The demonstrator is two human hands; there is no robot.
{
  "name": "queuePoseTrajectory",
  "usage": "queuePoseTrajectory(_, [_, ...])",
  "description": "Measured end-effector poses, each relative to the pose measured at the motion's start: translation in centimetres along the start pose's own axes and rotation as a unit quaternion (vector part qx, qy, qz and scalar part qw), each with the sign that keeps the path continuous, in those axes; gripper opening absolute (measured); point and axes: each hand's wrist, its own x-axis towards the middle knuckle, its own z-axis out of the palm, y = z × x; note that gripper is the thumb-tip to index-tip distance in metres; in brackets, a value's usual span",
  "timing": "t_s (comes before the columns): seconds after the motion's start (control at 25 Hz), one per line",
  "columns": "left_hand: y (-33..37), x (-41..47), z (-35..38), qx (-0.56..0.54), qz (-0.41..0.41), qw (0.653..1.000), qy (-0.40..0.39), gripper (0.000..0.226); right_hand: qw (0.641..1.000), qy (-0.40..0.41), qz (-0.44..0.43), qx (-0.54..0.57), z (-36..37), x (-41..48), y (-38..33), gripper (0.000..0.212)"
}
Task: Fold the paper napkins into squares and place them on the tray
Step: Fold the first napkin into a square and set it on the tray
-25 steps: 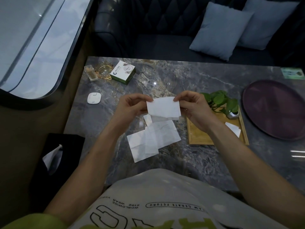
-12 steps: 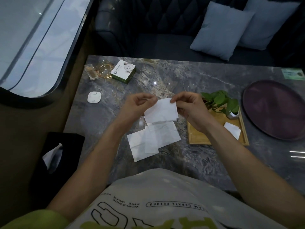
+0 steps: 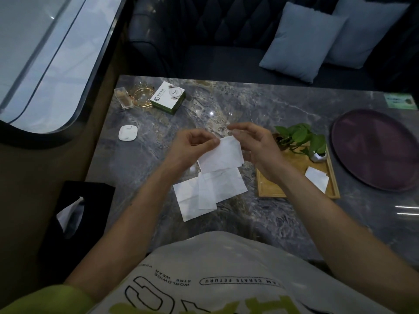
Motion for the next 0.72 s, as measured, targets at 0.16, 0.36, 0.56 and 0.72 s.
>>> queuePoseTrajectory(0.16, [-0.2,0.2,0.2,0.014,0.008,1.000,-0.003,0.002,0.995,0.013,-0.044,-0.092,0.2,0.2,0.1,0.015])
queuePoseTrajectory(0.36, [-0.6,0.2,0.2,0.007,0.008,1.000,-0.003,0.004,0.992,0.020,-0.060,-0.107,0.1,0.4,0.3,0.011])
queuePoseTrajectory(0.56, [-0.5,0.1,-0.6,-0.028,-0.010,1.000,0.003,0.004,0.994,0.043,-0.052,-0.086,-0.3,0.6,0.5,0.009])
queuePoseTrajectory(0.72, [-0.7,0.1,-1.2,-0.044,-0.006,0.999,0.016,0.016,0.995,0.052,-0.052,-0.068,-0.9,0.7,0.6,0.010])
